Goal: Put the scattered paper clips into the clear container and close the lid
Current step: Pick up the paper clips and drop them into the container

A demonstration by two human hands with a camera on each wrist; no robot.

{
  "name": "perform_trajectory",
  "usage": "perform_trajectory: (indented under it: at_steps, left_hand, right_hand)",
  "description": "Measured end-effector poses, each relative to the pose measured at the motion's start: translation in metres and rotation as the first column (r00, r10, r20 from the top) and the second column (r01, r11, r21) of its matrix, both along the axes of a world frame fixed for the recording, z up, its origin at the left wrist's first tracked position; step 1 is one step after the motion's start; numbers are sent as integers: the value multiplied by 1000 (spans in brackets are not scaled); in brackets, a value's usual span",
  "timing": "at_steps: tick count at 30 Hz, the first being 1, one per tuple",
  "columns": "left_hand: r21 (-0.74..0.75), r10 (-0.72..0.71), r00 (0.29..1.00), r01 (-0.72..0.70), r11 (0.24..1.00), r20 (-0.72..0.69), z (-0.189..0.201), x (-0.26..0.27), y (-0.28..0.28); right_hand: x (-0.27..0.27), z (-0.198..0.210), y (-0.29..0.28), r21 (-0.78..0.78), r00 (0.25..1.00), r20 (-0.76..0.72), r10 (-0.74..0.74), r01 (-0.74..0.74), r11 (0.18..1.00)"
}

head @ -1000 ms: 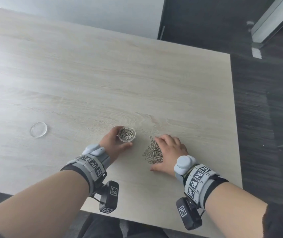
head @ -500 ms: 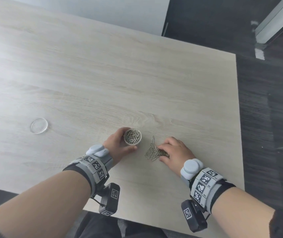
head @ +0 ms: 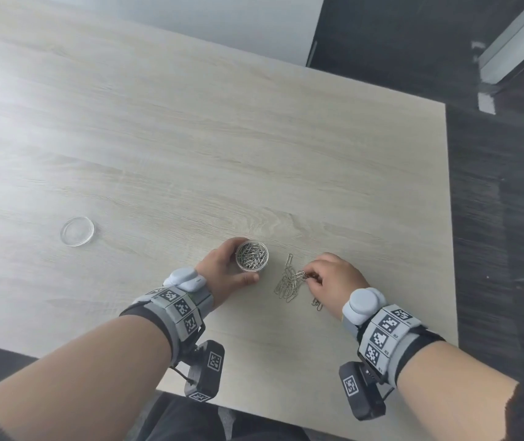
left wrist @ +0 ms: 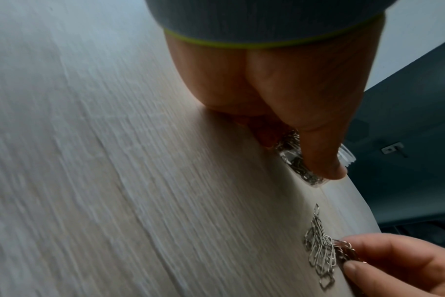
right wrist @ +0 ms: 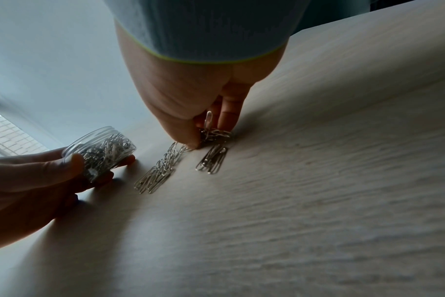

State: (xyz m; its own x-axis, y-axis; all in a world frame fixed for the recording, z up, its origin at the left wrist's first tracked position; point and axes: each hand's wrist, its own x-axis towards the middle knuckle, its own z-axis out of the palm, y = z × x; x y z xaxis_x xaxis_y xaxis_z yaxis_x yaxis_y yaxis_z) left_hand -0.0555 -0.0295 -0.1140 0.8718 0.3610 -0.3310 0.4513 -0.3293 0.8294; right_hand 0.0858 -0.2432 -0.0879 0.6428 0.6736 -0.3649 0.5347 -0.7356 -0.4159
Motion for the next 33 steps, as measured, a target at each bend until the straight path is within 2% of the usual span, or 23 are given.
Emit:
perform_trajectory:
  at_steps: [6, 9, 12, 15, 21, 25, 33]
  left_hand:
    - [-8, -19, 1000, 19, 1000, 2, 2, 0, 2]
    - [-16, -29, 1000, 29, 999, -6, 3, 1, 2]
    - [-14, -37, 999, 37, 999, -17, 2, 1, 4]
    - [-9, -48, 998, 48, 999, -31, -2, 2, 4]
    - [-27, -57, 998, 57, 998, -20, -5, 1, 4]
    - [-27, -66, 998, 65, 998, -18, -2, 1, 5]
    - [-42, -89, 995, 88, 995, -32, 0, 1, 6]
  right_hand:
    - [6, -1, 1, 1, 999, -18, -46, 46, 999]
    - [8, -2, 4, 20, 992, -28, -125, 126, 992]
    - [7, 1, 14, 114, 971, -45, -236, 239, 964]
    - [2, 11, 30, 203, 957, -99, -274, 289, 936]
    - [-22, 34, 75, 365, 968, -198, -156, 220, 905]
    - [-33, 36, 92, 342, 974, -210, -79, 149, 928]
    - [-31, 33, 93, 275, 982, -183, -44, 94, 957]
